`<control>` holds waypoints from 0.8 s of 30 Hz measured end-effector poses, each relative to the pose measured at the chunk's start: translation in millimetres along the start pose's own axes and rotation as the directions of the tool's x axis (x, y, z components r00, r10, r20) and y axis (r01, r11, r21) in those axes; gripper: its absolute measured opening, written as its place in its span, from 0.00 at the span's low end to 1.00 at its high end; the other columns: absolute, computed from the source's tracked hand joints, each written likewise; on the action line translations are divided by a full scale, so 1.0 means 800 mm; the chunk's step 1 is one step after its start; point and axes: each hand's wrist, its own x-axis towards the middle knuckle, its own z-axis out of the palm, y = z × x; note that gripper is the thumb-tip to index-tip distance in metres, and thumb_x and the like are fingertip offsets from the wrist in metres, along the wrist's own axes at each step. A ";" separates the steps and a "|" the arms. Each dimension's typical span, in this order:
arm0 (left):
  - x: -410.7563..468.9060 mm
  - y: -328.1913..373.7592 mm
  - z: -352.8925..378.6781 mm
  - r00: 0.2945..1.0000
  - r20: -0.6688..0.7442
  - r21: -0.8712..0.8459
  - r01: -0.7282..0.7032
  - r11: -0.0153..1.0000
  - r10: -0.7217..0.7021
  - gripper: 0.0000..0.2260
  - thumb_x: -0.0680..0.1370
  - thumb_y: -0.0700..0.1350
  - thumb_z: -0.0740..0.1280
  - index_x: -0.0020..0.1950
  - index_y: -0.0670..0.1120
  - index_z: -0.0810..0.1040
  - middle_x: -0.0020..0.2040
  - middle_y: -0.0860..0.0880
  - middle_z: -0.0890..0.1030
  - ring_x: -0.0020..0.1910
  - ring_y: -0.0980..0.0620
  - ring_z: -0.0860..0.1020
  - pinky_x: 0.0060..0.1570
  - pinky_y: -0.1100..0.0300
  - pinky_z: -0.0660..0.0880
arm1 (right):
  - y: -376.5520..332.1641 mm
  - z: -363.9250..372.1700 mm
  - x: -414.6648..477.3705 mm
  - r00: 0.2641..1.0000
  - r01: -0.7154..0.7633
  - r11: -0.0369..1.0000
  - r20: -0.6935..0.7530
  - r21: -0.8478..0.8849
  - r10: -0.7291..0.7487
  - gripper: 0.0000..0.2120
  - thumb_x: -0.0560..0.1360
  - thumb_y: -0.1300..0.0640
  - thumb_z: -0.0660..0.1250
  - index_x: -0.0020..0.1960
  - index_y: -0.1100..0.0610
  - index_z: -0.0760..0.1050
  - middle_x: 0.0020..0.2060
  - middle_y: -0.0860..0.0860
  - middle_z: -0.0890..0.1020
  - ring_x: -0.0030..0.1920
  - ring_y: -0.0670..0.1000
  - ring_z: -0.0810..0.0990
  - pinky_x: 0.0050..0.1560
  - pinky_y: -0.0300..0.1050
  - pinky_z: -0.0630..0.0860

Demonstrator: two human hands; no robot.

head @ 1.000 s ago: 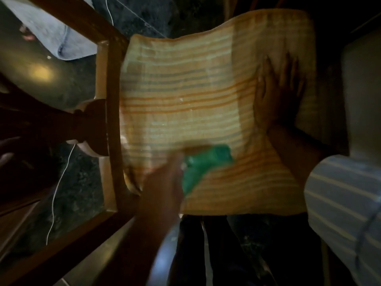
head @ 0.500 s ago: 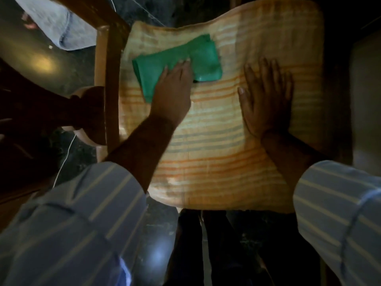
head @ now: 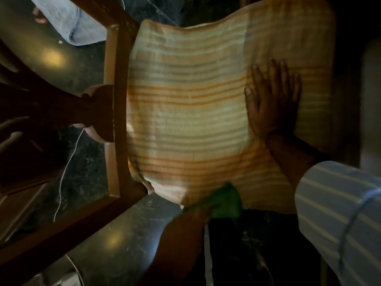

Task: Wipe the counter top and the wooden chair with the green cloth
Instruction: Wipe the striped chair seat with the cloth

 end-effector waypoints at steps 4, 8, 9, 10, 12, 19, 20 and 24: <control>0.030 0.010 -0.093 0.911 -0.410 -0.140 -0.026 0.990 -0.034 0.13 0.83 0.43 0.59 0.66 0.54 0.73 0.41 0.60 0.75 0.41 0.59 0.81 0.35 0.74 0.71 | -0.001 0.001 -0.001 1.000 -0.001 1.000 -0.006 -0.012 0.001 0.26 0.86 0.38 0.48 0.82 0.43 0.62 0.83 0.51 0.64 0.84 0.57 0.61 0.83 0.63 0.55; 0.120 0.016 -0.202 0.570 -0.810 0.049 -0.164 0.985 0.135 0.11 0.83 0.39 0.59 0.63 0.40 0.77 0.46 0.48 0.80 0.44 0.55 0.78 0.41 0.65 0.67 | 0.000 0.001 -0.001 1.000 0.009 1.000 -0.018 -0.010 -0.009 0.26 0.87 0.39 0.49 0.82 0.43 0.61 0.83 0.51 0.64 0.84 0.57 0.61 0.83 0.62 0.55; 0.147 0.015 -0.221 0.520 -0.834 0.128 -0.140 0.982 0.183 0.14 0.83 0.39 0.58 0.65 0.37 0.77 0.51 0.42 0.83 0.50 0.48 0.80 0.48 0.61 0.68 | 0.000 0.001 -0.002 1.000 0.011 1.000 -0.019 -0.010 -0.011 0.26 0.87 0.39 0.49 0.82 0.43 0.61 0.83 0.52 0.64 0.84 0.57 0.61 0.83 0.62 0.55; 0.173 0.015 -0.234 0.517 -0.829 0.194 -0.093 0.977 0.214 0.16 0.83 0.39 0.57 0.68 0.36 0.74 0.60 0.38 0.81 0.59 0.43 0.80 0.57 0.59 0.68 | 0.000 0.001 -0.002 1.000 0.011 1.000 -0.020 -0.011 -0.011 0.26 0.87 0.39 0.49 0.82 0.43 0.61 0.83 0.52 0.64 0.84 0.57 0.61 0.83 0.62 0.55; 0.222 0.011 -0.240 0.644 -0.733 0.275 -0.017 0.961 0.221 0.20 0.83 0.38 0.54 0.74 0.35 0.68 0.72 0.36 0.72 0.70 0.38 0.73 0.69 0.53 0.64 | 0.000 0.001 -0.002 1.000 0.008 1.000 -0.020 -0.012 -0.008 0.26 0.87 0.39 0.49 0.82 0.43 0.61 0.83 0.52 0.64 0.84 0.57 0.60 0.82 0.62 0.55; 0.267 -0.061 -0.176 0.832 -0.540 0.251 0.014 0.968 0.128 0.25 0.81 0.34 0.58 0.79 0.40 0.62 0.76 0.40 0.68 0.76 0.43 0.66 0.75 0.51 0.63 | 0.001 0.003 -0.001 1.000 0.004 1.000 -0.007 -0.005 -0.004 0.26 0.86 0.38 0.48 0.82 0.43 0.62 0.83 0.52 0.64 0.84 0.57 0.60 0.82 0.63 0.55; 0.253 -0.065 -0.159 0.819 -0.566 0.188 0.022 0.982 0.090 0.25 0.81 0.35 0.58 0.78 0.42 0.63 0.76 0.40 0.69 0.75 0.43 0.67 0.74 0.49 0.65 | 0.001 0.003 -0.001 1.000 0.000 1.000 -0.002 -0.012 0.000 0.26 0.86 0.38 0.48 0.82 0.43 0.61 0.83 0.51 0.64 0.84 0.57 0.60 0.83 0.63 0.55; 0.177 -0.064 -0.078 0.832 -0.555 0.087 0.056 0.995 0.002 0.25 0.80 0.38 0.58 0.78 0.43 0.62 0.77 0.42 0.67 0.78 0.45 0.63 0.77 0.49 0.59 | -0.001 0.002 0.000 1.000 -0.010 1.000 0.008 -0.013 0.010 0.26 0.86 0.38 0.49 0.83 0.42 0.60 0.83 0.51 0.63 0.84 0.57 0.60 0.83 0.62 0.55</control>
